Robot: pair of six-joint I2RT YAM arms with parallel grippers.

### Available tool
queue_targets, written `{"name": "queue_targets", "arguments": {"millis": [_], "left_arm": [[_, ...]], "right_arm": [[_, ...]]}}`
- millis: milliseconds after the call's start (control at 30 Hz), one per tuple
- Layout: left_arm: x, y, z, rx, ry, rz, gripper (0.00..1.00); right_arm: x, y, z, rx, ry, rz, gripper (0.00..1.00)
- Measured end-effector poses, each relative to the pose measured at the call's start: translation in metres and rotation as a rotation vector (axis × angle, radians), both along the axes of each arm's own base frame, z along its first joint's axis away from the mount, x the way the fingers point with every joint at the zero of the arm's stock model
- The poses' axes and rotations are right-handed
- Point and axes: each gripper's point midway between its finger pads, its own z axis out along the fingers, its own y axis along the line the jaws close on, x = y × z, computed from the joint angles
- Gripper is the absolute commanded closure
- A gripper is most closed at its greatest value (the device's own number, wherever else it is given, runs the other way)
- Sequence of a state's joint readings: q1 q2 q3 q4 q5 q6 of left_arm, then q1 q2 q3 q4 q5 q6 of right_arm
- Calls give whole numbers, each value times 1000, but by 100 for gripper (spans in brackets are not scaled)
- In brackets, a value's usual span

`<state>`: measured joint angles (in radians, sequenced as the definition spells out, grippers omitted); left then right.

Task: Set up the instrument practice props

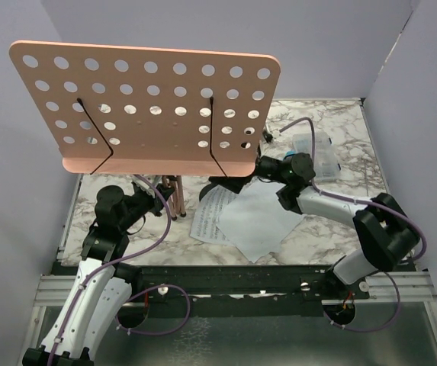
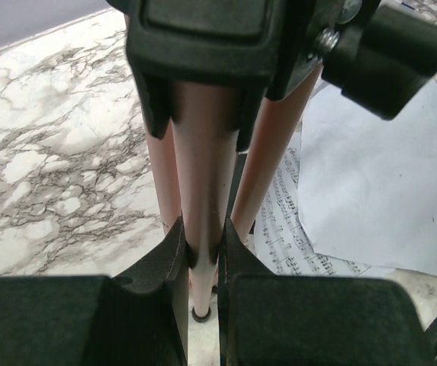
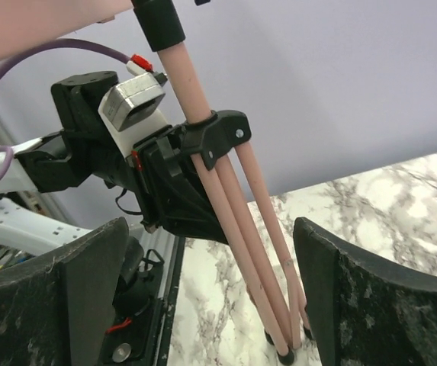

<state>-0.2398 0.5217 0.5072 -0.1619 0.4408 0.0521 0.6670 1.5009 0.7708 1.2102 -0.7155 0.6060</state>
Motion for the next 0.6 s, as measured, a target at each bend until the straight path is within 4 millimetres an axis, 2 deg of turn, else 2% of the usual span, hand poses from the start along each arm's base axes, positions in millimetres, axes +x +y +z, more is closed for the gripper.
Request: {"name": "queue_targets", "arguments": {"millis": [367, 600], "left_arm": [[-4, -4, 0, 10, -9, -38, 100], [-4, -5, 0, 10, -10, -44, 100]], "right_arm": [[12, 42, 17, 7, -69, 254, 13], [27, 60, 16, 11, -37, 331, 13]]}}
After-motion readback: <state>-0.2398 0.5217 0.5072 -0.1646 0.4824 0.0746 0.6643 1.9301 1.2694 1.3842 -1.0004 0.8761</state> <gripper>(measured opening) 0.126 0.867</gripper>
